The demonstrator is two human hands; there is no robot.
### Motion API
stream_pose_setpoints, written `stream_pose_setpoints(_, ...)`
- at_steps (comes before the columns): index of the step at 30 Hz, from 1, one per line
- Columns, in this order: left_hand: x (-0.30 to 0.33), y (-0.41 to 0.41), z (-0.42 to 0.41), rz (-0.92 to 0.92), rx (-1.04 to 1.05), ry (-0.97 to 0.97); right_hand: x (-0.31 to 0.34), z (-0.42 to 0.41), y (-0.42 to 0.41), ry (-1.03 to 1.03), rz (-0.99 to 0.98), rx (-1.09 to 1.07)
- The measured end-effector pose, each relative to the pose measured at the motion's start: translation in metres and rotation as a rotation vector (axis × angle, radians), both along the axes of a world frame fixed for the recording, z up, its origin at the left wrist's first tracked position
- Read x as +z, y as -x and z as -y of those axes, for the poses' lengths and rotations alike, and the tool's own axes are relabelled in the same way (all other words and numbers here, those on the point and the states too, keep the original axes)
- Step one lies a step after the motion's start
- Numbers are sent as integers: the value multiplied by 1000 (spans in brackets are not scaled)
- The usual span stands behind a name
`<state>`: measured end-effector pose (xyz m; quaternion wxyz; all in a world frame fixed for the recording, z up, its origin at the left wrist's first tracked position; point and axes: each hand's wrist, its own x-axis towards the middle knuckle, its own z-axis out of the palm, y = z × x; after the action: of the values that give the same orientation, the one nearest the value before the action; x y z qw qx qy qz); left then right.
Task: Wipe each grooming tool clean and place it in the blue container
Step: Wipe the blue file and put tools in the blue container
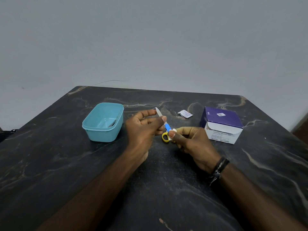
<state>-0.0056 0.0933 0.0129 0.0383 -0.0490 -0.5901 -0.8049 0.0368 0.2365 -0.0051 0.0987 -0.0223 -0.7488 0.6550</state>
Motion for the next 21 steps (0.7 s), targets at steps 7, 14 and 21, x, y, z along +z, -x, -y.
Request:
stream_pose_setpoints(7,-2,2,2,-7,-33,78,-2,-3,1,-11,-24,-11)
stream_pose_setpoints(14,1,0,2,3,-46,98,-1,-2,0,-23,-35,2)
stream_pose_setpoints(21,1,-3,0,-28,-22,70,-2,0,1,-79,-10,50)
